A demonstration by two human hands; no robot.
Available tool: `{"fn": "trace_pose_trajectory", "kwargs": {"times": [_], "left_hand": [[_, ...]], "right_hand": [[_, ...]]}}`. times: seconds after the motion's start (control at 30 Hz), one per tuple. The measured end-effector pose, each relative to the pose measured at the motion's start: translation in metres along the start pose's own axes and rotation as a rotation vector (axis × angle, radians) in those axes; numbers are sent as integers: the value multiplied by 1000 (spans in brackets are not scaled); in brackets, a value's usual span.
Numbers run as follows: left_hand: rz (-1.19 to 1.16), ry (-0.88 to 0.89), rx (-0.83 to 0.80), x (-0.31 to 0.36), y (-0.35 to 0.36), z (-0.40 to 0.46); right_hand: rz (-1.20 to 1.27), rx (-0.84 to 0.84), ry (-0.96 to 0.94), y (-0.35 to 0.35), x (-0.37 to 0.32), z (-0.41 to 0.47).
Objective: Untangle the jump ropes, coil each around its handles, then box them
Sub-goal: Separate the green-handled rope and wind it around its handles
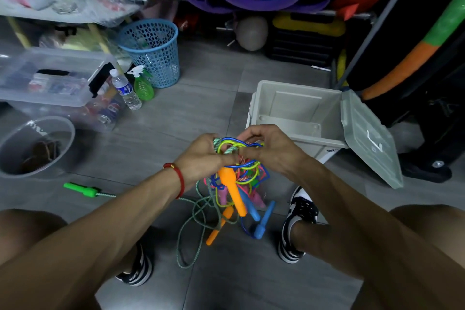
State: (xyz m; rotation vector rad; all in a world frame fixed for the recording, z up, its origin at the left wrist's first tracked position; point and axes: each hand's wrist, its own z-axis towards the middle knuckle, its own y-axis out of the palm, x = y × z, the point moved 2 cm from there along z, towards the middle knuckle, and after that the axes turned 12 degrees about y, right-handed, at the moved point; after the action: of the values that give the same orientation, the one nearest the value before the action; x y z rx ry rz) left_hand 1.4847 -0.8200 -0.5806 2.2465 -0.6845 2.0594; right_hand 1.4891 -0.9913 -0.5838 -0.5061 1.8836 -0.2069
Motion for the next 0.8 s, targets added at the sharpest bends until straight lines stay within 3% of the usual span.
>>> {"fn": "trace_pose_trajectory", "kwargs": {"times": [0.13, 0.33, 0.53, 0.67, 0.8], "left_hand": [[27, 21, 107, -2, -5, 1], [19, 49, 83, -3, -1, 2], [556, 86, 76, 8, -3, 1], [687, 115, 35, 6, -19, 7], [839, 427, -29, 6, -18, 1]], "right_hand": [[-41, 86, 2, 6, 0, 3], [-74, 25, 120, 8, 7, 2], [-111, 133, 118, 5, 14, 6], [82, 53, 186, -2, 9, 6], [204, 17, 194, -5, 4, 1]]}}
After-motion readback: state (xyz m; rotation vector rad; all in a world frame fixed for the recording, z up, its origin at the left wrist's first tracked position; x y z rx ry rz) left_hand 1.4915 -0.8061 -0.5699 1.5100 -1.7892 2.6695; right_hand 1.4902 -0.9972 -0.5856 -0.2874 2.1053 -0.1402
